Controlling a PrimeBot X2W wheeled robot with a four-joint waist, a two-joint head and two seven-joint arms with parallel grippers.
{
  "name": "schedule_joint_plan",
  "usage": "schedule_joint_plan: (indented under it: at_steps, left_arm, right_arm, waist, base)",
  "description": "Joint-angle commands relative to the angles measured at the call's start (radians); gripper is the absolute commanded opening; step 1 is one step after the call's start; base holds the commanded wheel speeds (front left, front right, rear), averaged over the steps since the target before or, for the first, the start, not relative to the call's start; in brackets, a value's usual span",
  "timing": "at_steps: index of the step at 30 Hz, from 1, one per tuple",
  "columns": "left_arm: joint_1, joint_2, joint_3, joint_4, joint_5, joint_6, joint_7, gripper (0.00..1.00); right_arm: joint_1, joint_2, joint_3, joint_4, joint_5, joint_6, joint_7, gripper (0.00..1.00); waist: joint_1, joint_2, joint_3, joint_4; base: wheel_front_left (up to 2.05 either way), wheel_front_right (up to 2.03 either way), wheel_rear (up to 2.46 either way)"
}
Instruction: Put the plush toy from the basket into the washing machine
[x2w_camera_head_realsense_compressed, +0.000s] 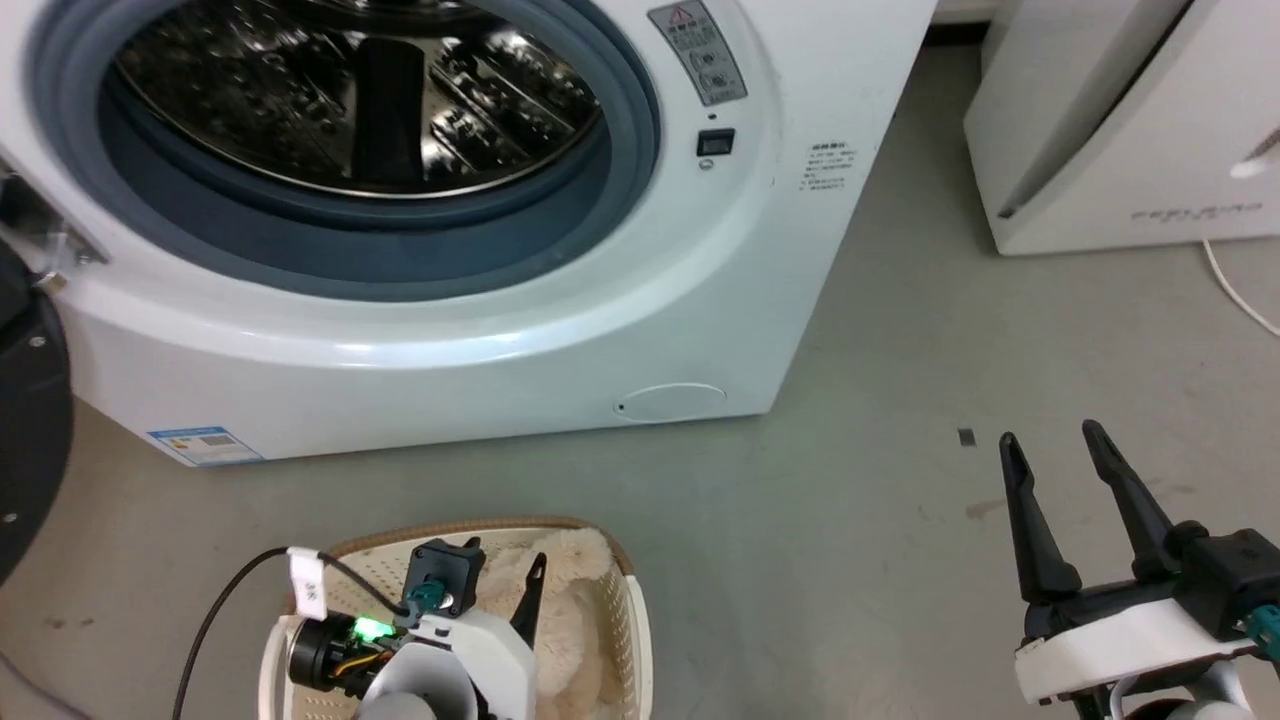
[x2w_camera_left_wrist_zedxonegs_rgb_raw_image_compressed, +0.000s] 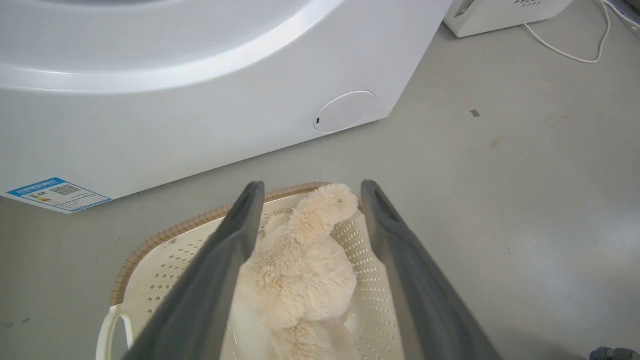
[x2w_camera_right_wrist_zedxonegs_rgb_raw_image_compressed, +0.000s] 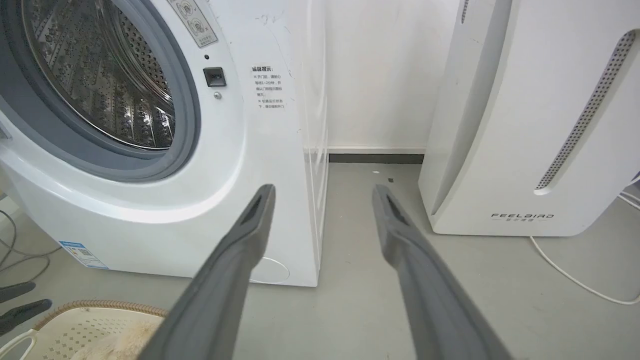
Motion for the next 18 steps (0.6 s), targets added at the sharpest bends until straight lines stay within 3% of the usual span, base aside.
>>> schedule_joint_plan:
  at_steps: [1,18]
  left_arm:
    - [-0.026,0.010,-0.016,0.024,-0.011,-0.009,0.003,1.00]
    - [-0.191,0.117,-0.193,0.242,-0.099,-0.027,0.101,1.00]
  right_arm:
    - [-0.023,0.000,-0.003,-0.009,0.010,0.000,-0.011,1.00]
    - [-0.061,0.000,-0.003,-0.031,0.074,-0.001,-0.046,1.00]
  waist:
    - [-0.0001,0.0000,0.018,-0.012]
    - [-0.0001,0.0000,0.169,-0.092]
  base:
    - [0.00,0.00,0.00]
    - [0.00,0.00,0.00]
